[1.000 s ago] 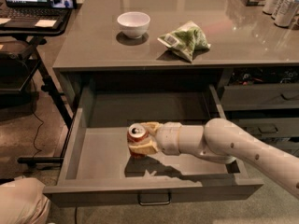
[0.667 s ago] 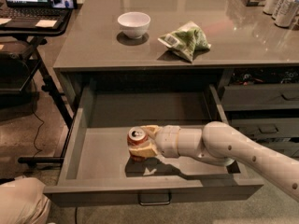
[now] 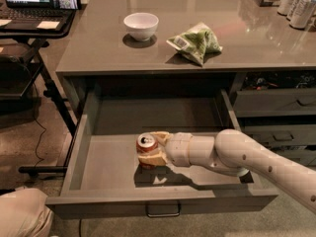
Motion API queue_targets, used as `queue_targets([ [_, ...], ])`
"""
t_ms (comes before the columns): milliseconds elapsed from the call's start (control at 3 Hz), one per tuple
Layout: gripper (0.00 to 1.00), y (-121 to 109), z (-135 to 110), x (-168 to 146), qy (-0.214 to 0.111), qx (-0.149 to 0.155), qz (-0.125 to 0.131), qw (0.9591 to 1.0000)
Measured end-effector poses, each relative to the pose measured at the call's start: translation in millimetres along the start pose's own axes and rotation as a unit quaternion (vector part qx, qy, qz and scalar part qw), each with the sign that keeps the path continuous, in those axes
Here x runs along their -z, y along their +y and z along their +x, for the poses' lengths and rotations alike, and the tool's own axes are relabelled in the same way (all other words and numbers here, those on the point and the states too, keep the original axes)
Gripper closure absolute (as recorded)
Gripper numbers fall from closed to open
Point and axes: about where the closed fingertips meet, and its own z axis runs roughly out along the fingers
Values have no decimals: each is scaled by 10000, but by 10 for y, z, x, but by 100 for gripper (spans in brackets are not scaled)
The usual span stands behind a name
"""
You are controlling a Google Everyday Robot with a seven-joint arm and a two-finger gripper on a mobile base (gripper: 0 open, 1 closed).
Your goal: Place coke can into top drawer
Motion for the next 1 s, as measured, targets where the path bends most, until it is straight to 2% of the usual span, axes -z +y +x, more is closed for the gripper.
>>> queue_targets([
  [333,11,-23,-7,21,-7,27,86,10000],
  [667,0,-22,-8,21,-7,28,85,10000],
  [1000,0,-22,-8,21,-7,28,85,10000],
])
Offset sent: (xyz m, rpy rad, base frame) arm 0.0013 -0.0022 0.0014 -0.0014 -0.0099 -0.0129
